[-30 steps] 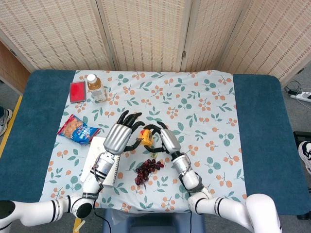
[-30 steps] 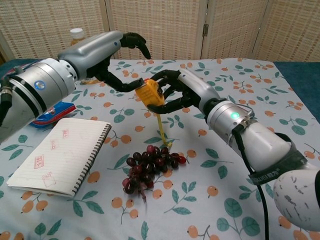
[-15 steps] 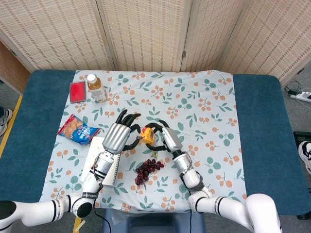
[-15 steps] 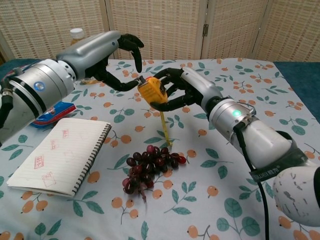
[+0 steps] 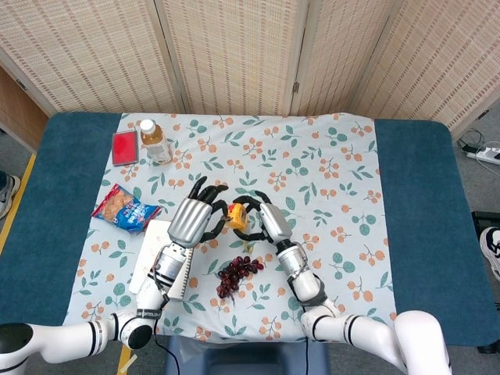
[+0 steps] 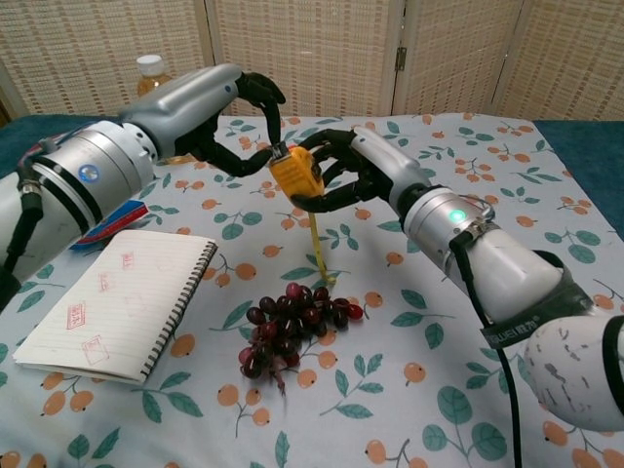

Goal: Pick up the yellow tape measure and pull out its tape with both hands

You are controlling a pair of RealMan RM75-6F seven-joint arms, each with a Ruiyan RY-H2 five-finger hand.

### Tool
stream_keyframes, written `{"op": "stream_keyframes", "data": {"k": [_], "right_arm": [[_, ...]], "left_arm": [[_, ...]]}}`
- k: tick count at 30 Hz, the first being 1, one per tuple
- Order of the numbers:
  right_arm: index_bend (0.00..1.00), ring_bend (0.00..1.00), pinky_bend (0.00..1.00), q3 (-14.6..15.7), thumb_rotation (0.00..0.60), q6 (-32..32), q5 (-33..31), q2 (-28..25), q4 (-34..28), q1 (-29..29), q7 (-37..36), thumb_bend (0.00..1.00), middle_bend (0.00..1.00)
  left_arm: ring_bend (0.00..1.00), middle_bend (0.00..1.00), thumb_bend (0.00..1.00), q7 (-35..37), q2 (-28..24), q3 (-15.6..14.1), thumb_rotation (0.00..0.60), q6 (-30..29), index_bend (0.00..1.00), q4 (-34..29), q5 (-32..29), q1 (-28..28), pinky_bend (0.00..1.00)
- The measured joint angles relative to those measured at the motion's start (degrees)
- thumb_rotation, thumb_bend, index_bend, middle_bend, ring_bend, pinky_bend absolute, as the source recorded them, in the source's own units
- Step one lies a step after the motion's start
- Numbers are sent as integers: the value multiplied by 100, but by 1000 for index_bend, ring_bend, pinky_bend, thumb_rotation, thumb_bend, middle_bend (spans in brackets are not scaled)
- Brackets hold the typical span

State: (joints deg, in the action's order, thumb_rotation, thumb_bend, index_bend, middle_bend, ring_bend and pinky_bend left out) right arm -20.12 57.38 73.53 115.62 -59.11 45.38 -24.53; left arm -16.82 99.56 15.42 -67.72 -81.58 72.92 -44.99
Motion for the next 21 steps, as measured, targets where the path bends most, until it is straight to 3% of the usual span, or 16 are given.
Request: {"op": "stream_keyframes", "data": {"k": [21], "right_arm": [[619, 406, 53, -31, 600, -35, -159, -189, -126, -89, 190, 462, 532]], "left_arm": [[270, 289, 845, 419, 176, 170, 600, -443, 601, 413, 33, 192, 34]]}}
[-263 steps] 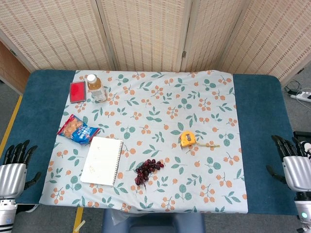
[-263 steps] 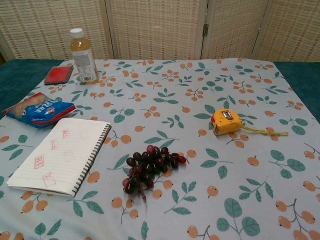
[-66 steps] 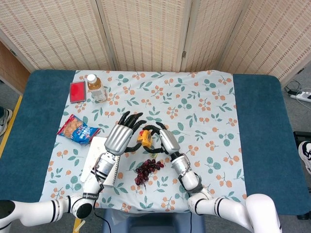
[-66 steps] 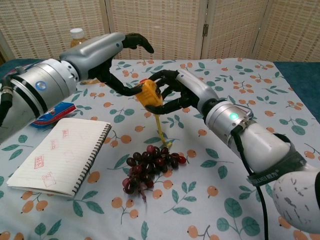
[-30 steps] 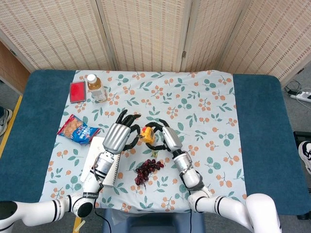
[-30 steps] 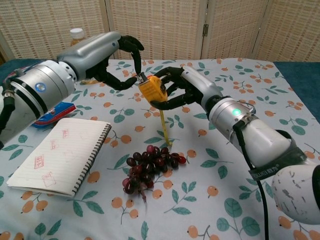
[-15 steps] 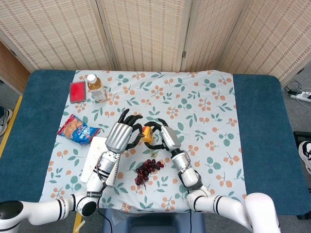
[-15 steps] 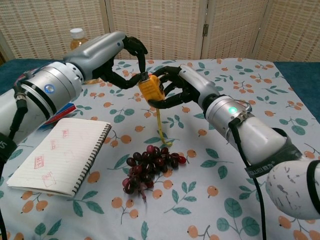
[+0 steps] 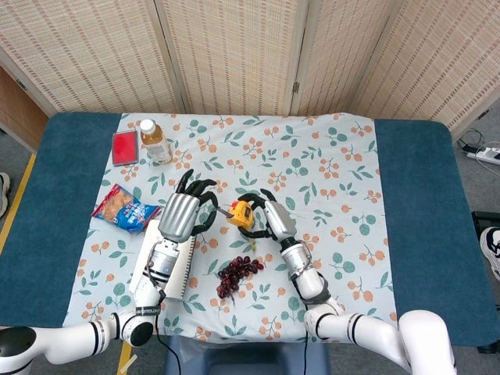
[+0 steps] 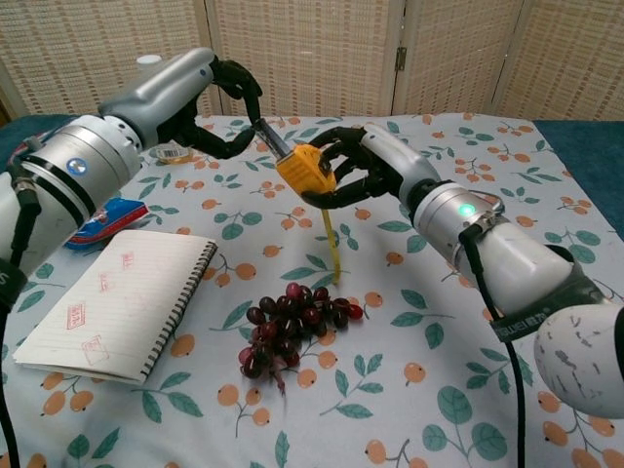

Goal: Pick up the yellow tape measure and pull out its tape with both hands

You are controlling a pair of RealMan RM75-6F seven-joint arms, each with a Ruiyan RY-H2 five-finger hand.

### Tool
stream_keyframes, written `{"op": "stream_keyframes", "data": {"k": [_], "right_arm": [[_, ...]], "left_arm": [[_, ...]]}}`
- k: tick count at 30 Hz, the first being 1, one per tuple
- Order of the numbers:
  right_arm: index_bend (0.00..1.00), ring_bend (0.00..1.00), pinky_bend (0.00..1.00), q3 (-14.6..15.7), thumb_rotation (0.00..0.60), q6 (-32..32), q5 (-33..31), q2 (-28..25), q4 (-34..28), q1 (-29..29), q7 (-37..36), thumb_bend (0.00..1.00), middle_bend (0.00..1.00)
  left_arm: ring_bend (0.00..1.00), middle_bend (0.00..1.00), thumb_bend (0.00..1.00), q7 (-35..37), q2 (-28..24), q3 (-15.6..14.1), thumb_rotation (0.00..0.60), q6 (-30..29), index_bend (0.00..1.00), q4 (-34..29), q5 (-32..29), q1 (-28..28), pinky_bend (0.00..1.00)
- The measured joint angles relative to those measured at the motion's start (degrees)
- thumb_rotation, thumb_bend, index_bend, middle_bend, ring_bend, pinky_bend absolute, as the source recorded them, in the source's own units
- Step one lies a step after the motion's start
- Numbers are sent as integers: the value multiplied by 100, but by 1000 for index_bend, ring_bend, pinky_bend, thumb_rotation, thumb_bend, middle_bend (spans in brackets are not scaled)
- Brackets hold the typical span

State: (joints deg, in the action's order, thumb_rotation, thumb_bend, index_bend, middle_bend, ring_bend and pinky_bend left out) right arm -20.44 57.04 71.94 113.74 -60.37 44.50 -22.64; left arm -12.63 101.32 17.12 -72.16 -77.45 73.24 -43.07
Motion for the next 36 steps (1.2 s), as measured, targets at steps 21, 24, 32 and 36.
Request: {"op": "stream_keyframes", "data": {"k": [21, 24, 32, 36], "right_arm": [[619, 408, 53, 378, 600, 293, -78, -983, -1028, -725, 568, 476, 532], [619, 408, 53, 448, 600, 345, -61, -1157, -1149, -848, 585, 476, 532], [619, 408, 53, 661, 600, 539, 20, -1682, -1381, -1264, 468, 476, 532], [619, 410, 53, 765, 600, 606, 66, -1926, -1468, -1453, 353, 477, 532]], "left_arm": [[294, 314, 849, 1562, -309, 395, 600, -346, 597, 546, -190, 502, 52], [296, 317, 849, 1763, -350, 419, 600, -345, 597, 694, -209, 553, 52], [296, 318, 852, 2407, -414, 549, 600, -298, 596, 1131, -359, 691, 51], [295, 318, 853, 2774, -456, 621, 600, -221, 592, 1323, -438, 746, 49]]}}
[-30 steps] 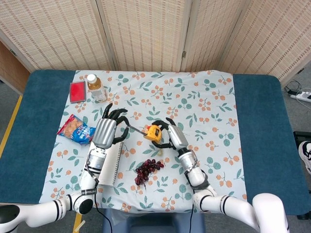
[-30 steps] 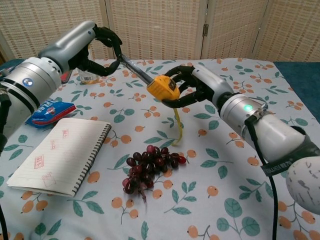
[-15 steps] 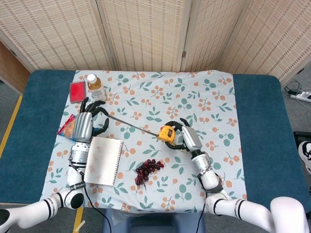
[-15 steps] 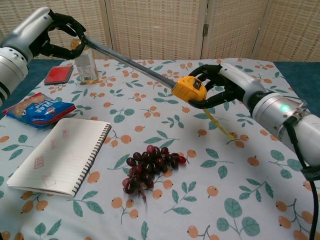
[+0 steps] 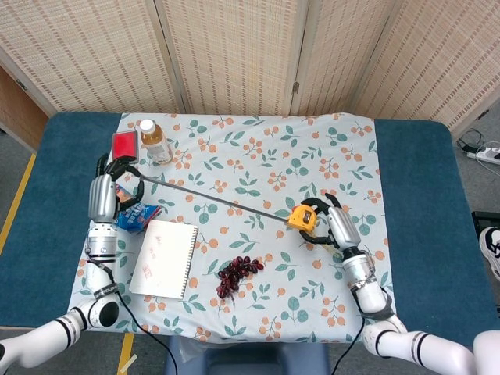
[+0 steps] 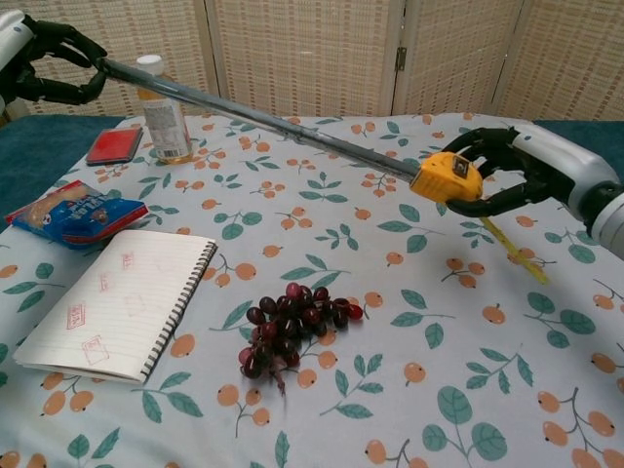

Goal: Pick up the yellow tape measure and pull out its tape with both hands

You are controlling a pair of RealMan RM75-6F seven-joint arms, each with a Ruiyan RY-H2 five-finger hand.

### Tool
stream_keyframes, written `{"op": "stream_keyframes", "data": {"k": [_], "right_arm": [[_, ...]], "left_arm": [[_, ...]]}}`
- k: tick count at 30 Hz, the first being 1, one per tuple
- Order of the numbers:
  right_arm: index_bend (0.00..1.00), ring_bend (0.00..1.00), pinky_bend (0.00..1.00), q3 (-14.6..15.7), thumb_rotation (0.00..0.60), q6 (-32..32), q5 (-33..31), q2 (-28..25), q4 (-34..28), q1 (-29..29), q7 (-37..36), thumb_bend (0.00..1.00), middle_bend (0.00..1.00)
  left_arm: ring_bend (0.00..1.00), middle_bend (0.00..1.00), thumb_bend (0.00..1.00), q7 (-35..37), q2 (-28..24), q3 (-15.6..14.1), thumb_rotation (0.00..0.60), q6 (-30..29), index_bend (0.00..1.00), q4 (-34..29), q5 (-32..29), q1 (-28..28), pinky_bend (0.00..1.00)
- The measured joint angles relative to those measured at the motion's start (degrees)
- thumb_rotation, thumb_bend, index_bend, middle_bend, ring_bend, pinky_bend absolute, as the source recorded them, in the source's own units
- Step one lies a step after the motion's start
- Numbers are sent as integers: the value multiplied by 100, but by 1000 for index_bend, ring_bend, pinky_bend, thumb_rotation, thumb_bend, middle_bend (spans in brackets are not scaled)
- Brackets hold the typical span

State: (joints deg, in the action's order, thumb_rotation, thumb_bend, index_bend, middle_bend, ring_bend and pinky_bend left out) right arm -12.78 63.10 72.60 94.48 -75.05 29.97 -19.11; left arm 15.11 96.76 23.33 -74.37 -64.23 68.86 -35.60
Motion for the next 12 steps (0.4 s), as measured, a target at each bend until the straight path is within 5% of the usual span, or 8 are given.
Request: {"op": "stream_keyframes", "data": {"k": [12], "right_arm": [[619, 412, 53, 246, 600, 187, 107, -535, -44, -515, -424, 480, 532]], "left_arm": [[291, 319, 855, 582, -99, 79, 600, 229, 589, 519, -75, 60, 45]]}}
